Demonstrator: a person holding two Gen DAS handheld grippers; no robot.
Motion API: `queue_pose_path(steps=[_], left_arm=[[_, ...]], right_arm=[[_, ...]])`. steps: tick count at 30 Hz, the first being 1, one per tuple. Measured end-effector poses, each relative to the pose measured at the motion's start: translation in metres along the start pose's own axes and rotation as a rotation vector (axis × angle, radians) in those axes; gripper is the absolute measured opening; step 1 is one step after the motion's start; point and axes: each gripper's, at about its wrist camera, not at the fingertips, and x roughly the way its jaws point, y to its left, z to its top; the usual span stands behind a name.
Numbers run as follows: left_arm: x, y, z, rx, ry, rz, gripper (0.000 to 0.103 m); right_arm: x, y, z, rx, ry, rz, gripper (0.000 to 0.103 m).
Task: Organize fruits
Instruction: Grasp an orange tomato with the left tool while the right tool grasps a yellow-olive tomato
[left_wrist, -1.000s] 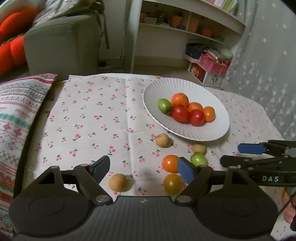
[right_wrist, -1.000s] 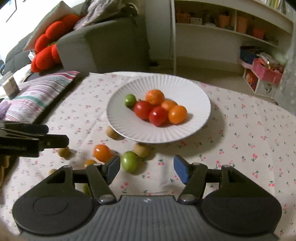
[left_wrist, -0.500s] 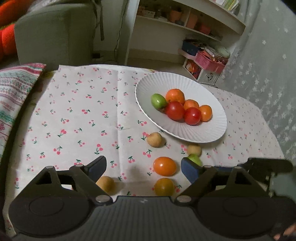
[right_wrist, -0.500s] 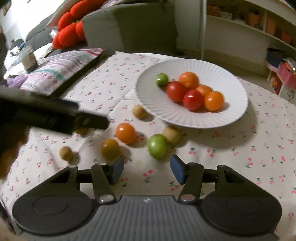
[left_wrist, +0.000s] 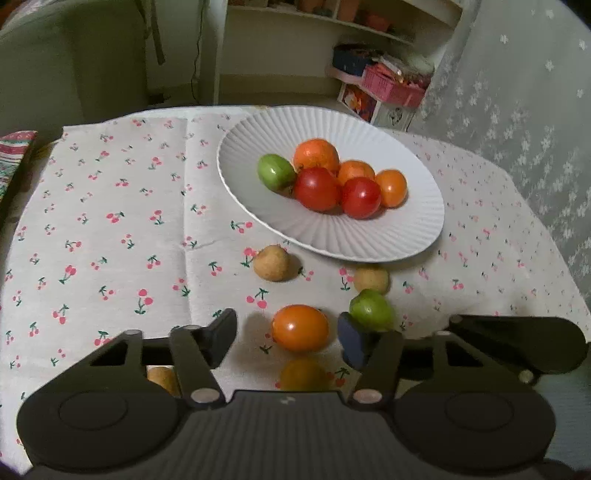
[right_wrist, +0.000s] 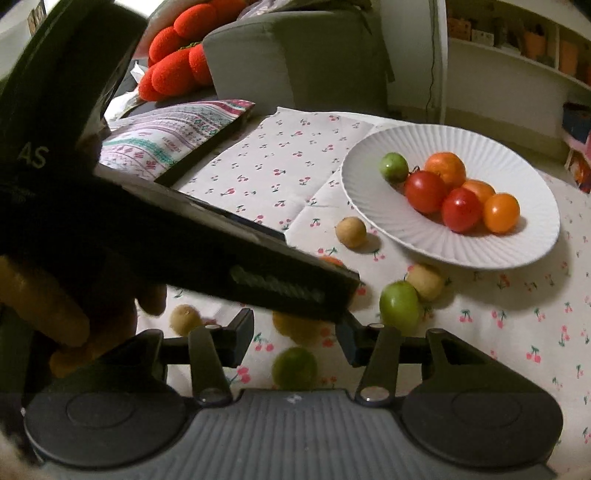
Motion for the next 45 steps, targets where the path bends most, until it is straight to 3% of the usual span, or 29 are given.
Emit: queue_pose_path(steps=[4,6,7,16,27,45], left_arm=[[0.007,0.004,-0.002,-0.009,0.03,-0.024,0.008],[0.006,0.004,-0.003,0.007,0.025,-0.019,0.008],[0.005,0.004,-0.003,0.011,0.022,-0.013,0.007],[-0.01,0.019,-0.002,-0.037,-0.007,0.003,0.007],[-0.04,0.03,0.005,-0.065,-0.106,0.04,0.007],[-0.051,0.013,0.021,0.005,-0.194,0.047,0.008]], right_arm=[[0.012,-0.002,-0.002,0.035,0.015,0.002,0.036],[0.014,0.0,-0.003,0.018,0.013,0.003,0.026],[0.014,0.001,-0.002,0.004,0.011,-0.004,0.025],[-0.001,-0.006,0.0,0.0,0.006,-0.003,0.025],[-0.027,-0.013,0.011,-0.009,-0.048,-0.023,0.025],[-0.066,-0.068,0.031,0.085,-0.164,-0.117,0.025]])
